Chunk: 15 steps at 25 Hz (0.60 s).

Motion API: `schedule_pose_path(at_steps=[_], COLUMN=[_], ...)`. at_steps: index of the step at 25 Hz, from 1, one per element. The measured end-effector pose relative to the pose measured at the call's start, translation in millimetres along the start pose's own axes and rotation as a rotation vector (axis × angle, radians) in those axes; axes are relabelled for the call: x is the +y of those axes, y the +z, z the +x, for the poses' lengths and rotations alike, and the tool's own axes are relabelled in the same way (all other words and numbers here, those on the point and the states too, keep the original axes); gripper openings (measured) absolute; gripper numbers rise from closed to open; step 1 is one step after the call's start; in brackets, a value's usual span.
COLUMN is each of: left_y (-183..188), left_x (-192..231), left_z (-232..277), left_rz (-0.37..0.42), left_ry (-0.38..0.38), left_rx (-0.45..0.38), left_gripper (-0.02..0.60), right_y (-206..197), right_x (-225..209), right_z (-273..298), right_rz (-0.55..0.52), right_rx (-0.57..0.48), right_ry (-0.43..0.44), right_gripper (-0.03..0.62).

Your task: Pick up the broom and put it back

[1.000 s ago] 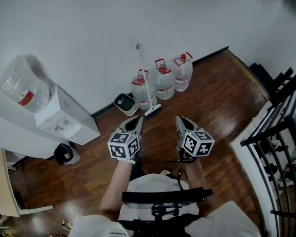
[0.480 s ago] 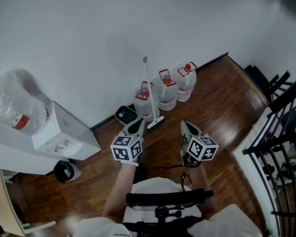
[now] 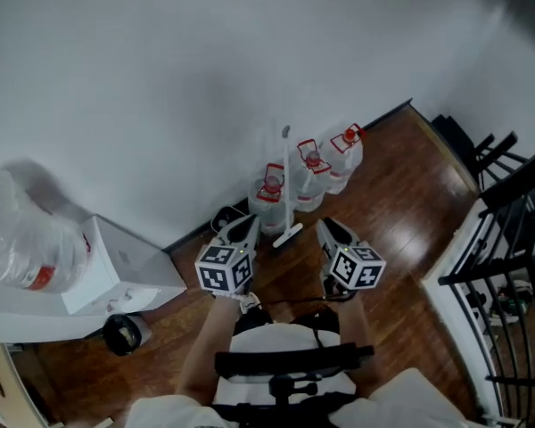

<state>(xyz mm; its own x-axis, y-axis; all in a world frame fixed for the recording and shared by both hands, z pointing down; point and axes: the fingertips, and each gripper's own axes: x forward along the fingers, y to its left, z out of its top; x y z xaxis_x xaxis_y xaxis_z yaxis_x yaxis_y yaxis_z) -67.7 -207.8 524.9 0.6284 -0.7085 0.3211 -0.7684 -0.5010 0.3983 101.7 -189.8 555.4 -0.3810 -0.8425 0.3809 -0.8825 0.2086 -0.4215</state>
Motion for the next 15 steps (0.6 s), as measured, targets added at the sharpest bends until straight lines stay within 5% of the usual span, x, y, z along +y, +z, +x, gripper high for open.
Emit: schedule_pose_path(at_steps=[7,15], left_y=[14,17], left_x=[24,30], left_z=[23,48], left_rz=[-0.054,-0.11], left_ry=[0.01,0.084], left_rx=[-0.024,-0.068], left_gripper=[-0.014,-0.014], right_y=[-10,9], right_x=[-11,-40], right_z=[54,133], right_rz=[-0.044,-0.234], right_rx=[0.108,0.15], right_ry=[-0.003,0.046], right_gripper=[0.19,0.222])
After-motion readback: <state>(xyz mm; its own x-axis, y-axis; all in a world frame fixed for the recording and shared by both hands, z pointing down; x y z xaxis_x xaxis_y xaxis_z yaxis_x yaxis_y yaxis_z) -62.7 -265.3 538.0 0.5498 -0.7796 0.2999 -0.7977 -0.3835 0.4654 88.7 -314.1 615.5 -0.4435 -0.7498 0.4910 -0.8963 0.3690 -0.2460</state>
